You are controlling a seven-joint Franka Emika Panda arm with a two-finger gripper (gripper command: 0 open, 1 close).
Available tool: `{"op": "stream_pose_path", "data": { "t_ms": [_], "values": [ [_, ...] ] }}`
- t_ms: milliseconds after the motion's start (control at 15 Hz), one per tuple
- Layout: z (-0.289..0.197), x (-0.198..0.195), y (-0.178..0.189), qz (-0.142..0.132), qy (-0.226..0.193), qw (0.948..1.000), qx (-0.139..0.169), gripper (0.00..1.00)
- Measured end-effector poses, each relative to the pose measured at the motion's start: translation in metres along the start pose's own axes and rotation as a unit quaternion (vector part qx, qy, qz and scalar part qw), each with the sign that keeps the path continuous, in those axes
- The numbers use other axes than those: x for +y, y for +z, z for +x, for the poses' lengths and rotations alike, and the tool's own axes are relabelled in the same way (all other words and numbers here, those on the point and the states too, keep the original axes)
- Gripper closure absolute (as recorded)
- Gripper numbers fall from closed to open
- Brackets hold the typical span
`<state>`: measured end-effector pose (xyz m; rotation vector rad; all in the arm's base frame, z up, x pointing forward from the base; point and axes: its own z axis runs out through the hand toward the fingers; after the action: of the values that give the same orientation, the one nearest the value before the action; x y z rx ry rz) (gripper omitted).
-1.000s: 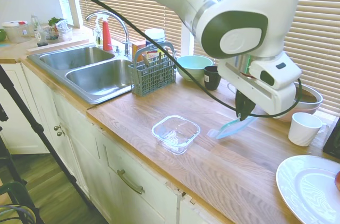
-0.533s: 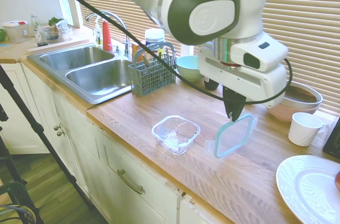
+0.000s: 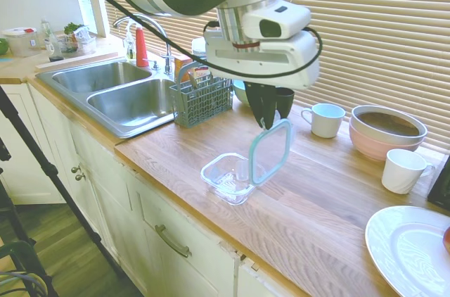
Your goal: Cover the lid of the food container
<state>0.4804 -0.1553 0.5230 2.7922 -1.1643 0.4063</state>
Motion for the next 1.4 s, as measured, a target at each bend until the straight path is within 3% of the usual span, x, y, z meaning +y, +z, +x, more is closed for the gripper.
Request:
{"op": "stream_pose_path", "data": {
  "t_ms": [267, 733, 1400],
  "values": [
    [-0.012, -0.008, 0.001, -0.017, -0.012, 0.9998, 0.005, 1.00],
    [-0.013, 0.015, 0.008, -0.031, -0.011, 0.9994, 0.007, 1.00],
    [-0.006, 0.037, -0.009, -0.020, -0.010, 0.9995, 0.024, 1.00]
  ]
}}
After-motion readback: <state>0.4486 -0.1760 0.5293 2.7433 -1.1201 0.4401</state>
